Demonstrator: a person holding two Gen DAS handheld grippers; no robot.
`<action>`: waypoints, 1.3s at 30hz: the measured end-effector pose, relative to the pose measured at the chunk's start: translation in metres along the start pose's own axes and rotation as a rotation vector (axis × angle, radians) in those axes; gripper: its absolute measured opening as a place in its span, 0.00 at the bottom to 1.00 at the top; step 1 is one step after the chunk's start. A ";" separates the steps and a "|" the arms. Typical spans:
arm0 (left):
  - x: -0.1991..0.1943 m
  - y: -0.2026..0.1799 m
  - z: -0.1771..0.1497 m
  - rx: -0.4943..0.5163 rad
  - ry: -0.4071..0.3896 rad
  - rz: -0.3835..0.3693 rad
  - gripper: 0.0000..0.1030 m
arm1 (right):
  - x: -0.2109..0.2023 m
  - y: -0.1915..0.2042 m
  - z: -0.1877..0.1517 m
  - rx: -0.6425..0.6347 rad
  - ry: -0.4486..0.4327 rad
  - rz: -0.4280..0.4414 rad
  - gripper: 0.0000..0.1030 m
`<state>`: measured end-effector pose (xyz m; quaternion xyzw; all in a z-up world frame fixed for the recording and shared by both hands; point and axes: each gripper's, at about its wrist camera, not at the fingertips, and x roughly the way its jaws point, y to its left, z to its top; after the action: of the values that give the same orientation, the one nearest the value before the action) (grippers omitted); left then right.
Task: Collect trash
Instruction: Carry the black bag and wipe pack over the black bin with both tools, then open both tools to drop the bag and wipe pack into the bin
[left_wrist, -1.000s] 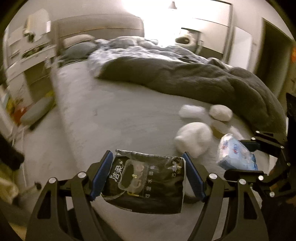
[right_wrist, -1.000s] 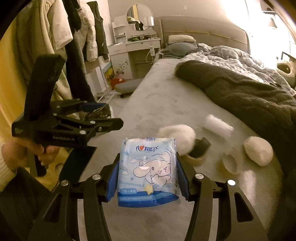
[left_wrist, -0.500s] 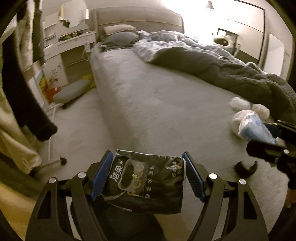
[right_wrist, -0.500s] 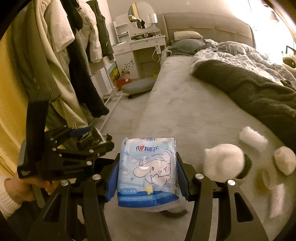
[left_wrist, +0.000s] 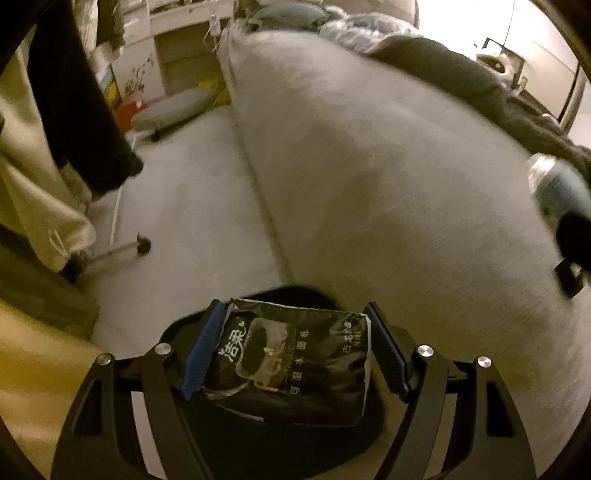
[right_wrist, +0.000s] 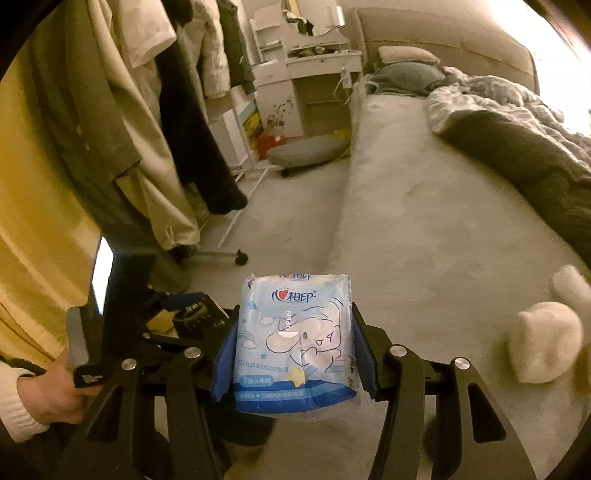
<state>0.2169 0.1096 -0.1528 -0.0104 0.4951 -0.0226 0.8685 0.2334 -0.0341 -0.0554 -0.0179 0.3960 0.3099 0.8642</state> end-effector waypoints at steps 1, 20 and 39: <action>0.004 0.006 -0.005 -0.007 0.014 0.009 0.76 | 0.003 0.004 0.001 -0.002 0.006 0.005 0.53; 0.068 0.062 -0.084 -0.148 0.354 -0.077 0.81 | 0.077 0.057 -0.008 -0.023 0.181 0.088 0.53; -0.046 0.126 -0.046 -0.220 0.009 -0.034 0.82 | 0.145 0.082 -0.037 -0.042 0.343 0.082 0.53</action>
<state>0.1571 0.2384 -0.1420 -0.1142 0.4984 0.0170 0.8592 0.2348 0.0970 -0.1640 -0.0723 0.5314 0.3453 0.7702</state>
